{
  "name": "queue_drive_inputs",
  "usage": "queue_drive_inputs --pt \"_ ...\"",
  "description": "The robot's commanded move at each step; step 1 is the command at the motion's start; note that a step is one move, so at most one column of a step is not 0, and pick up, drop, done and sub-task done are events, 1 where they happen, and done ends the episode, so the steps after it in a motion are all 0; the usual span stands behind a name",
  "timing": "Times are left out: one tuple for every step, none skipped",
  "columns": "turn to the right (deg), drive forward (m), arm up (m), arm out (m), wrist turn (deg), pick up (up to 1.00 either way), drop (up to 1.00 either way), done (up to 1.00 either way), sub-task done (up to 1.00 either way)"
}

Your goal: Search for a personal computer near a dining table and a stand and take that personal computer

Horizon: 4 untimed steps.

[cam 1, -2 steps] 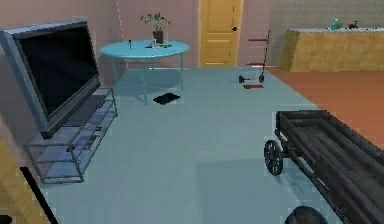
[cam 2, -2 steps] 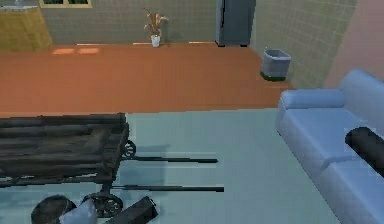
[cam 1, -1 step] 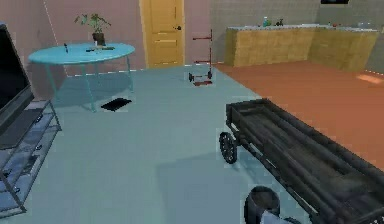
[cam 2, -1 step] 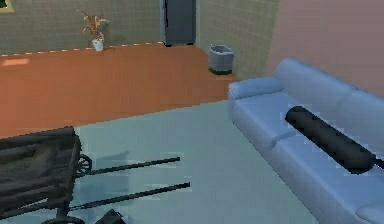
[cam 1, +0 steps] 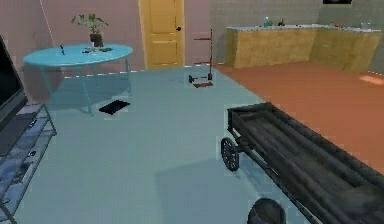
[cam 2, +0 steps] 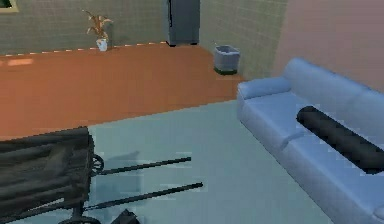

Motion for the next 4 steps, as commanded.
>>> queue_drive_inputs --pt "-15.0 0.00 0.00 0.00 0.0 0.00 0.00 0.00 0.00" --pt "0.0 0.55 0.00 0.00 0.0 0.00 0.00 0.00 0.00" --pt "-21.0 0.00 0.00 0.00 0.0 0.00 0.00 0.00 0.00" --pt "0.0 0.05 0.00 0.00 0.0 0.00 0.00 0.00 0.00"
